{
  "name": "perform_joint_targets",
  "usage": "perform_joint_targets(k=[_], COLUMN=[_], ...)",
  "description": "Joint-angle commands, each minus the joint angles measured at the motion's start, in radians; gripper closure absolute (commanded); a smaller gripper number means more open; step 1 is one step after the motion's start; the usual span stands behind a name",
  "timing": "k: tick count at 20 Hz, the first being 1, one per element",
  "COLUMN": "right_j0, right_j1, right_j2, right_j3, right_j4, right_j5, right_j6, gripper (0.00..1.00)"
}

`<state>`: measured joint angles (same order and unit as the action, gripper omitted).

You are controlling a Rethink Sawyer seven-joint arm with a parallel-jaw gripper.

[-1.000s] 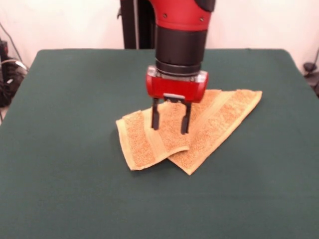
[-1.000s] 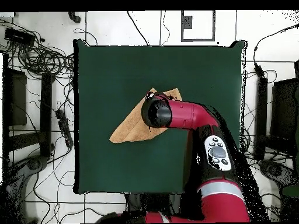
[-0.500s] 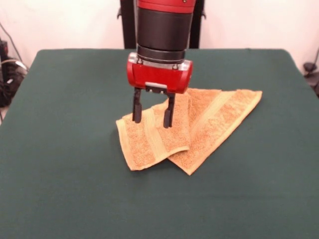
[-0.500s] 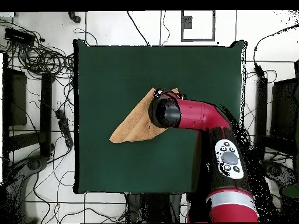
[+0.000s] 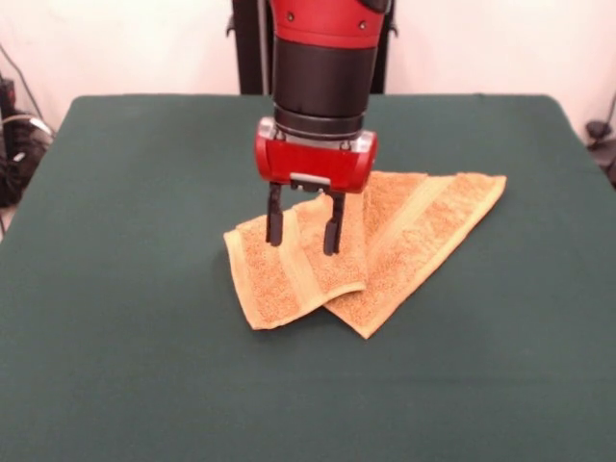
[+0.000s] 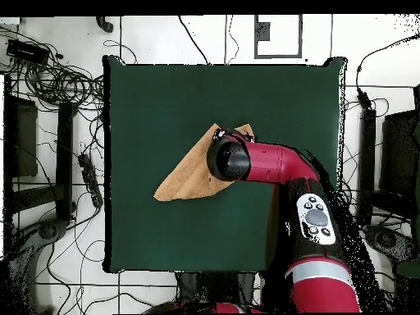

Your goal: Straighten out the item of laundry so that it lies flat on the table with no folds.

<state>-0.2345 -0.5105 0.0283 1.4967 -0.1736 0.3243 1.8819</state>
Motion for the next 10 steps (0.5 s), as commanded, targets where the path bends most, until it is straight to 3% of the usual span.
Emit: perform_joint_targets(k=[1, 10], right_j0=[0.007, -0.003], right_j1=[0.140, 0.136], right_j2=[0.084, 0.066], right_j3=[0.012, 0.034], right_j4=[-0.033, -0.054], right_j5=[0.000, -0.064], right_j6=[0.041, 0.053], gripper=[0.00, 0.00])
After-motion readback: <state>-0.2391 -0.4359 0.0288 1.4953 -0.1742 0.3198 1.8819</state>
